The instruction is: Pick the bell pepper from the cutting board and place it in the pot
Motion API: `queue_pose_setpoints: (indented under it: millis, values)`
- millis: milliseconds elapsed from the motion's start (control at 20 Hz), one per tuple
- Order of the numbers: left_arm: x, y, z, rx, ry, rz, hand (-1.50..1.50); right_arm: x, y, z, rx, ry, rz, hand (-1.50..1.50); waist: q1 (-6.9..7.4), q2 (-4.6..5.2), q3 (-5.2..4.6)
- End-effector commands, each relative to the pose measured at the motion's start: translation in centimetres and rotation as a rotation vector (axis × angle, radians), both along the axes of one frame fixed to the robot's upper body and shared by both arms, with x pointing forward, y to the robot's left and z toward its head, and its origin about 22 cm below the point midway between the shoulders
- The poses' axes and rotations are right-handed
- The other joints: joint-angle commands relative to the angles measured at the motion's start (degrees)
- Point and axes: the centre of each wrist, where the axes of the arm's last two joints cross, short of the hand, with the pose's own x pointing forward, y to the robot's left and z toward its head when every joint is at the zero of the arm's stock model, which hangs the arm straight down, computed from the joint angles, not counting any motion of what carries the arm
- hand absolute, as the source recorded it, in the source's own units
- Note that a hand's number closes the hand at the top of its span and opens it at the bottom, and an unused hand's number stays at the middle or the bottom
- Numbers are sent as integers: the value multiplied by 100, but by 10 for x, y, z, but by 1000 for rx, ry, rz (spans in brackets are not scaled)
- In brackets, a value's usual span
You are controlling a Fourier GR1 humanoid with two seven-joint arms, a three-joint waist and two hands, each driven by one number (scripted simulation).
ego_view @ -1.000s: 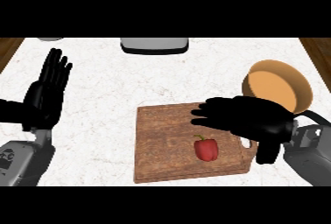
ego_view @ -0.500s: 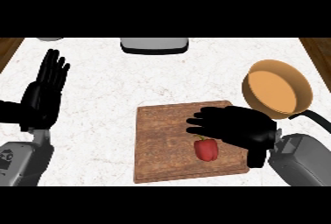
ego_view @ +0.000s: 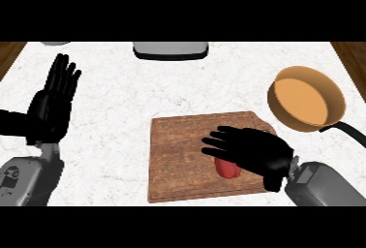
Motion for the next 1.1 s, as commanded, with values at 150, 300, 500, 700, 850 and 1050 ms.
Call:
queue_pose_setpoints:
  millis: [150,300,500,700,850,1050]
  values:
    - [4,4,2,8,0,-8,0,18,-1,-29,-18,2,-44,-150,9,5,0]
    - [5,-5,11,-5,8,7,0,8,18,-40,-1,-15,-27,-150,1,0,0]
    - [12,-14,8,4,-3,-3,0,23,32,-61,-11,6,6,-150,9,9,0]
    - [5,10,-3,7,0,6,0,4,35,-75,-6,39,1,-150,-7,3,-1]
    - [2,11,-7,11,-3,1,0,-2,36,-88,-34,48,104,150,-5,7,-1]
    - [-2,8,-1,17,-12,-3,0,-1,53,-91,15,-8,195,150,13,4,0]
